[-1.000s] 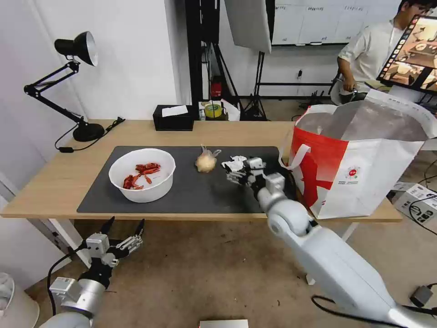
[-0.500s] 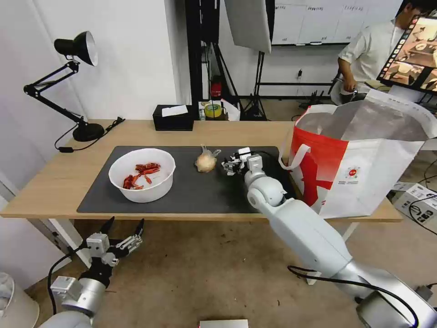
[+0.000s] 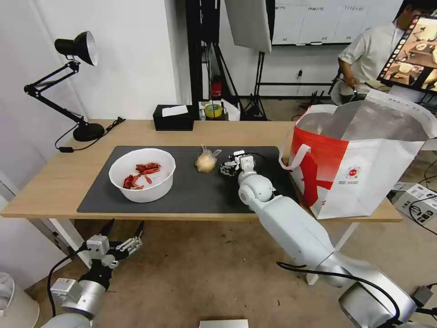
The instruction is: Pick up the trash from the table and place it into the takeout bag.
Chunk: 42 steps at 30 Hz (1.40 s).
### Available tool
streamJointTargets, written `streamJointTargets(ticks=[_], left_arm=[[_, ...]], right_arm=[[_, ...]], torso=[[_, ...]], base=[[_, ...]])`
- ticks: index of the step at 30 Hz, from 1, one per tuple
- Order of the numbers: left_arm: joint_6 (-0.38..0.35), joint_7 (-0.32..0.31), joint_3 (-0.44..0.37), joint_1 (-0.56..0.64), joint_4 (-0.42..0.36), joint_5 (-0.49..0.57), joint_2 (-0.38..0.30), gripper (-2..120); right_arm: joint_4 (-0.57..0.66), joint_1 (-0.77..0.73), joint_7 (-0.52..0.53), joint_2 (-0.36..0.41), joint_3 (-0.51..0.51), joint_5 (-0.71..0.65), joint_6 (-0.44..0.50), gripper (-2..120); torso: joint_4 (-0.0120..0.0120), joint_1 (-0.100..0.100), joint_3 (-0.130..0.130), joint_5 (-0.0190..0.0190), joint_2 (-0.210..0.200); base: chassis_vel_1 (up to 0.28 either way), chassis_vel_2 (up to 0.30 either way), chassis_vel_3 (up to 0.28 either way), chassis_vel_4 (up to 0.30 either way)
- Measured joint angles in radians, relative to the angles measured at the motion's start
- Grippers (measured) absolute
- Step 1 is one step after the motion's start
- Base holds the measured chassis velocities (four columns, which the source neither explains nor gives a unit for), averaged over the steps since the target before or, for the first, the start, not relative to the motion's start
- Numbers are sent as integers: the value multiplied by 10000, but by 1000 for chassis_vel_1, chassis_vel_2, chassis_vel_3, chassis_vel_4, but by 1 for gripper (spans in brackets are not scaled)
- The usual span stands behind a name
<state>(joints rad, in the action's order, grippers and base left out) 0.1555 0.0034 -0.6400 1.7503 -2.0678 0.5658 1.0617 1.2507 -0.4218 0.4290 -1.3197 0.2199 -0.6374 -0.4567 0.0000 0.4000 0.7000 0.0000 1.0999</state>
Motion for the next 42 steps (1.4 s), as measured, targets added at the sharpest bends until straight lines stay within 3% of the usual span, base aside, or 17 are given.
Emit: streamJointTargets(ticks=[21,26,31,34,36,38,42], left_arm=[[20,0,14,36,-105,-46,54,100],[23,-1,11,75,-156,-56,74,100],[32,-1,7,100,-175,-64,83,100],[41,-1,7,111,-202,-71,96,100],[42,-1,7,112,-203,-72,97,100],[48,-1,17,112,-205,-75,102,100],[53,-2,48,106,-205,-81,106,100]], right_arm=[[535,-152,-205,182,-27,-348,-56,99],[657,-240,-210,237,-25,-355,-219,84],[693,-269,-208,252,-25,-355,-242,76],[741,-281,-224,273,-25,-359,-254,65],[747,-282,-226,275,-25,-360,-254,65],[802,-289,-233,296,-27,-384,-261,49],[847,-309,-234,323,-31,-407,-274,39]], torso=[[0,0,0,1,2],[0,-1,0,1,2],[0,0,0,1,2],[0,-1,0,0,2],[0,-1,0,1,2],[0,0,0,1,2],[0,0,0,1,2]], base=[[0,0,0,0],[0,0,0,0],[0,0,0,0],[0,0,0,0],[0,0,0,0],[0,0,0,0],[0,0,0,0]])
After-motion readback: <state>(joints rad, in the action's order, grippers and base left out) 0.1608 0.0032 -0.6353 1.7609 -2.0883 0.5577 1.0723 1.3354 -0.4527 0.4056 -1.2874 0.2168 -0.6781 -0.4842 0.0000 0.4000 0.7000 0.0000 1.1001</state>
